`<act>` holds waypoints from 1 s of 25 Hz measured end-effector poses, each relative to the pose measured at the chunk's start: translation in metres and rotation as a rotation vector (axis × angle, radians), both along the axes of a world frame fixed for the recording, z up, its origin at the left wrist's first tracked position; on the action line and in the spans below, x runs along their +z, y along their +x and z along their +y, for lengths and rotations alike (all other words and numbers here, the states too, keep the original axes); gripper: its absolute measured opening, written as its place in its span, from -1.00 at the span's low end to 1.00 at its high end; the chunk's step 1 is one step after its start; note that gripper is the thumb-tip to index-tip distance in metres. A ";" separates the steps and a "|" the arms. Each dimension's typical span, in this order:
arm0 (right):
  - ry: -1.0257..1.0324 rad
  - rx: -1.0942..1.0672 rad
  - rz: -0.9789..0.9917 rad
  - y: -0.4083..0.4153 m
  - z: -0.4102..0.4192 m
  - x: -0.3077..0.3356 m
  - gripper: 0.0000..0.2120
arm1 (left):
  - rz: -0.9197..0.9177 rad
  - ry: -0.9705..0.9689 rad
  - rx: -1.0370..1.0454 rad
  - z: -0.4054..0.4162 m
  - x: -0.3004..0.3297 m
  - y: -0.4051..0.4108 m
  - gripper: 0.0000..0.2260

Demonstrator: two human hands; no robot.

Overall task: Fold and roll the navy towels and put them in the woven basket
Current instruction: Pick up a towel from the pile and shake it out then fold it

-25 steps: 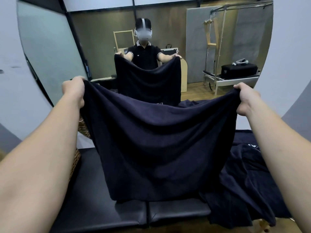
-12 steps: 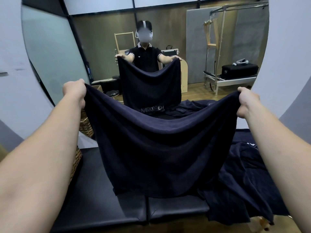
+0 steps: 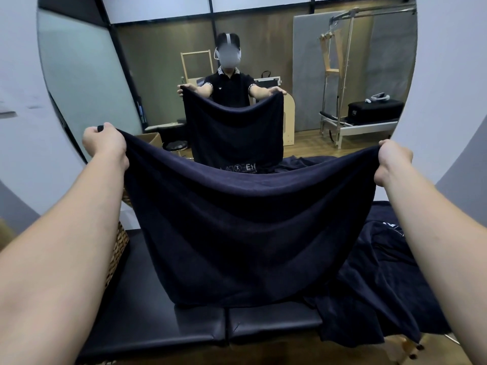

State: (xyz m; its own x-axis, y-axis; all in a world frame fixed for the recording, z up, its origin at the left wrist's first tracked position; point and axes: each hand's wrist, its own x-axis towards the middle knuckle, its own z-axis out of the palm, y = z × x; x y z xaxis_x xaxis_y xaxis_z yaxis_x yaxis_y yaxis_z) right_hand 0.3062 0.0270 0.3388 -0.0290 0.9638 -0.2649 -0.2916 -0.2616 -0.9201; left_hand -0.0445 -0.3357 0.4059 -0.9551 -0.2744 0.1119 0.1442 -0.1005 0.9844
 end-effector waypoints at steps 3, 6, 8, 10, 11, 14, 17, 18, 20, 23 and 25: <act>-0.005 -0.017 0.026 0.002 -0.002 0.000 -0.77 | 0.000 0.022 0.002 -0.002 -0.002 0.002 -0.80; -0.007 0.008 0.030 0.000 -0.004 -0.001 -0.73 | 0.005 0.016 0.006 -0.002 -0.003 0.003 -0.74; -0.001 -0.003 0.040 -0.002 -0.001 -0.004 -0.74 | -0.002 0.027 0.008 -0.004 -0.002 0.003 -0.74; 0.030 -0.058 0.042 -0.003 0.001 -0.004 -0.91 | -0.008 0.040 0.021 -0.007 -0.003 0.000 -0.74; 0.054 -0.091 0.052 -0.005 0.002 -0.004 -0.90 | -0.013 0.048 0.025 -0.008 -0.004 -0.002 -0.74; 0.129 -0.092 0.024 -0.010 0.001 -0.006 -0.72 | -0.011 0.051 0.020 -0.008 -0.007 -0.006 -0.74; 0.164 -0.032 0.077 -0.021 0.005 -0.011 -0.75 | -0.012 0.033 0.021 -0.002 -0.009 -0.008 -0.73; 0.174 -0.024 0.061 -0.022 0.005 -0.010 -0.76 | -0.011 0.025 0.028 -0.001 -0.008 -0.009 -0.73; 0.212 -0.043 0.035 -0.023 0.006 -0.010 -0.80 | -0.015 0.019 0.045 -0.001 -0.008 -0.016 -0.71; 0.239 -0.088 0.061 -0.023 0.010 -0.012 -0.88 | -0.001 -0.005 0.073 -0.004 -0.009 -0.027 -0.68; 0.247 -0.113 0.050 -0.024 0.013 -0.014 -0.82 | -0.003 -0.029 0.075 -0.004 -0.012 -0.032 -0.70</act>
